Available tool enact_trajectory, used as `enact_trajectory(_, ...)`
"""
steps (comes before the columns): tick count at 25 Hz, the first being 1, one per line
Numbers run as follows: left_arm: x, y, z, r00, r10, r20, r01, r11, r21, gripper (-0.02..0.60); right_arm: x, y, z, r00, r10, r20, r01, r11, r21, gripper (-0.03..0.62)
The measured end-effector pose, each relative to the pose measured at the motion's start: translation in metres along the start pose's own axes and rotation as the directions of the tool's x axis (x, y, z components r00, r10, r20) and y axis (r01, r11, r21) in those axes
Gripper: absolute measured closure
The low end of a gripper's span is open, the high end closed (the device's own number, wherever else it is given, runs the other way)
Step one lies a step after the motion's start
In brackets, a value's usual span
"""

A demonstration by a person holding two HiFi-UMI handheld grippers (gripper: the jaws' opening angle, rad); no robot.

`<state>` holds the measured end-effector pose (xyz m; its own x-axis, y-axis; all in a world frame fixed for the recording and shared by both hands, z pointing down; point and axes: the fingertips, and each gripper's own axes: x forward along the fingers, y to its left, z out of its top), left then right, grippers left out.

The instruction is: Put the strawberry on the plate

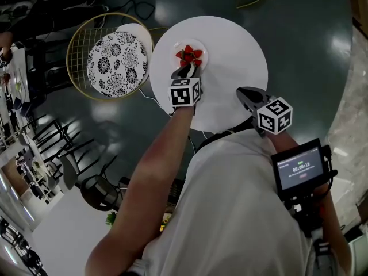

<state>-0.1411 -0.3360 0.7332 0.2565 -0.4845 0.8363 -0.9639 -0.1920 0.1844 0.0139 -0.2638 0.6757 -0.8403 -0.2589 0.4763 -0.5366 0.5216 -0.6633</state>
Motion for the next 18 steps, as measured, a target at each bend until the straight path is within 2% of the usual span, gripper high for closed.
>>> enact_trajectory(6, -0.025, 0.003, 0.000, 0.999, 0.027, 0.038, -0.028, 1.000, 0.005, 0.469, 0.005, 0.009, 0.005, 1.000, 0.029, -0.012, -0.029, 0.999, -0.034, 0.586)
enact_trajectory(12, -0.070, -0.003, 0.000, 0.993, 0.049, 0.104, -0.049, 0.999, -0.011, 0.475, -0.004, 0.030, 0.013, 0.999, 0.046, -0.016, -0.048, 0.996, -0.078, 0.586)
enact_trajectory(14, -0.087, -0.004, -0.003, 0.990, 0.057, 0.132, -0.055, 0.998, -0.013, 0.526, -0.008, 0.040, 0.014, 0.999, 0.042, -0.013, -0.043, 0.995, -0.093, 0.586)
enact_trajectory(18, -0.123, 0.002, -0.009, 0.979, 0.078, 0.190, -0.073, 0.997, -0.037, 0.549, -0.012, 0.062, 0.021, 0.999, 0.037, 0.003, -0.037, 0.991, -0.126, 0.586)
